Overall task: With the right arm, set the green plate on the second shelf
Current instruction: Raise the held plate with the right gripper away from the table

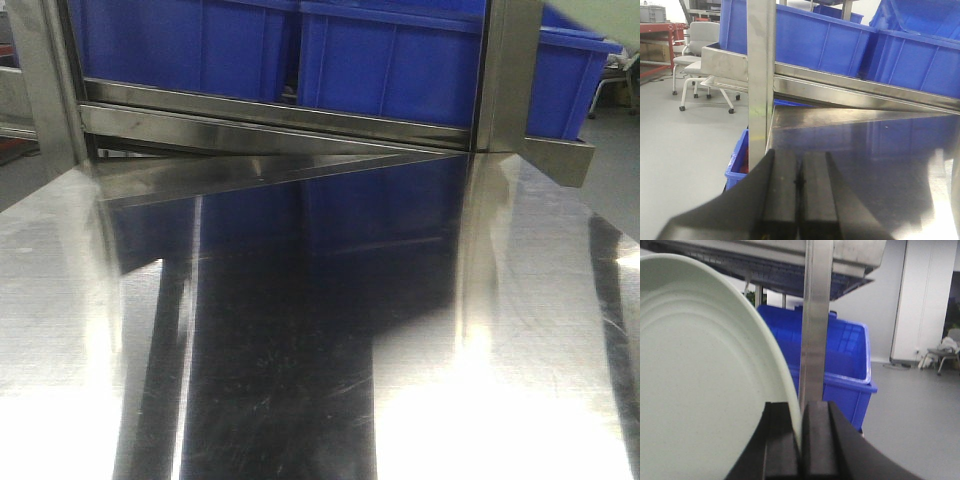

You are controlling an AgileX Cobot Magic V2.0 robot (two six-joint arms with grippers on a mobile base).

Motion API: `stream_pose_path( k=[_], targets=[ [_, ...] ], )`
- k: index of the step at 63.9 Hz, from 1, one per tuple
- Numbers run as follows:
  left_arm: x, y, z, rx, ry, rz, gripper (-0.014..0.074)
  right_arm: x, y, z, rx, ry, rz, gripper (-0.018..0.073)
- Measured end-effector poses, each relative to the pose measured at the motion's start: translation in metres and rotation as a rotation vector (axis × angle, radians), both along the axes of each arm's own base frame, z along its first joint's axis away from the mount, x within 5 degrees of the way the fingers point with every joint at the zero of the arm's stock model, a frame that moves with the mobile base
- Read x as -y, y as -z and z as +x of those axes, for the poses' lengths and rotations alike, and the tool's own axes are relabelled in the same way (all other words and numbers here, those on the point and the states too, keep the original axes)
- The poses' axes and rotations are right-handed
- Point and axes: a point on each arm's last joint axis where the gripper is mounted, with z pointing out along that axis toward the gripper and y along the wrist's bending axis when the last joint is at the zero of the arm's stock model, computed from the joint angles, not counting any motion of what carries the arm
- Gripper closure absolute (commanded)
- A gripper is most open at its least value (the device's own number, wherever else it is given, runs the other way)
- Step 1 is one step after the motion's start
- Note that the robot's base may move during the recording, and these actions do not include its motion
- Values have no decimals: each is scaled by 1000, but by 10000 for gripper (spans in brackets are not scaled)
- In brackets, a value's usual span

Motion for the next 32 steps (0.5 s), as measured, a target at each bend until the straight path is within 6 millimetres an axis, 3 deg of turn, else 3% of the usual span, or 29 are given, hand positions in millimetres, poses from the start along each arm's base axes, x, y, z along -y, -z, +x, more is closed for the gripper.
stream_pose_path(
  k=[32],
  targets=[
    [0, 0, 0, 0, 0, 0, 465, 0, 6, 2, -27, -1, -2, 529]
  ],
)
